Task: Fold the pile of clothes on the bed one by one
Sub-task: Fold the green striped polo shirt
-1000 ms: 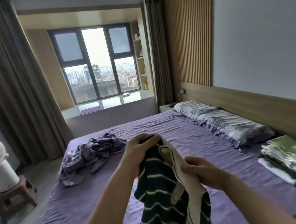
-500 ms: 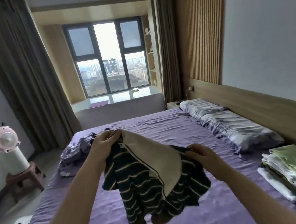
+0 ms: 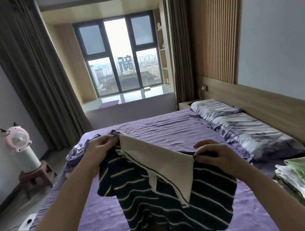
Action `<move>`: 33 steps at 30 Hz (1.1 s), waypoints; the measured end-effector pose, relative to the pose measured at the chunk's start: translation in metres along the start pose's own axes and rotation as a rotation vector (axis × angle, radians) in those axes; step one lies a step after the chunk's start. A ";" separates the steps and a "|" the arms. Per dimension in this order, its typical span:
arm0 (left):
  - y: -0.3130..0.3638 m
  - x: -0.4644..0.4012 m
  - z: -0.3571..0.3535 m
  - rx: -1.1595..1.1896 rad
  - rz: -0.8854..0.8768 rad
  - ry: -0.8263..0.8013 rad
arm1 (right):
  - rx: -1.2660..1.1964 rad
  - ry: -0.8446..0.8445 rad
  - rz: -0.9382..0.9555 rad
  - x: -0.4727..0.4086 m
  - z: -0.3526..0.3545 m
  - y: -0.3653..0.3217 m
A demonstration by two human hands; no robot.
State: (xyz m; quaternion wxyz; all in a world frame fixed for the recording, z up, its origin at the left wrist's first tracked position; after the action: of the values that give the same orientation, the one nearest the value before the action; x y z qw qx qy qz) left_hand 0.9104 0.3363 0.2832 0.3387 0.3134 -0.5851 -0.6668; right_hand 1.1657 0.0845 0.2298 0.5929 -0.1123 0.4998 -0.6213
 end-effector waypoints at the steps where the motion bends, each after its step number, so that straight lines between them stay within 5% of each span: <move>1: -0.006 0.000 -0.006 -0.016 -0.003 -0.037 | -0.055 0.058 0.001 0.000 0.000 0.006; 7: -0.057 -0.011 -0.031 -0.135 0.078 -0.088 | -0.225 0.206 -0.148 -0.002 -0.017 0.047; 23: -0.083 -0.166 -0.026 -0.318 -0.085 -0.065 | -0.325 0.365 -0.274 -0.103 0.001 0.136; 27: -0.097 -0.178 -0.035 -0.368 -0.104 -0.161 | -0.209 0.401 -0.267 -0.105 -0.005 0.152; 33: -0.126 -0.166 -0.039 -0.466 -0.057 -0.205 | 0.319 0.378 -0.124 -0.100 -0.022 0.170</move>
State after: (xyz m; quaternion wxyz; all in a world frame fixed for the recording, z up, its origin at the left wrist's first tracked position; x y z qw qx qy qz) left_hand 1.0271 0.4608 0.1573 0.3217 0.1740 -0.4381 -0.8212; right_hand 1.2828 0.2148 0.1366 0.4598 0.0702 0.4897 -0.7375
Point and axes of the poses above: each hand's wrist, its own x-axis away from the middle knuckle, its own z-axis out of the back of the hand, y = z × x, the point moved 3 cm from there along -x, towards the middle knuckle, and after that the axes turned 8 degrees about z, right-handed, at the moved point
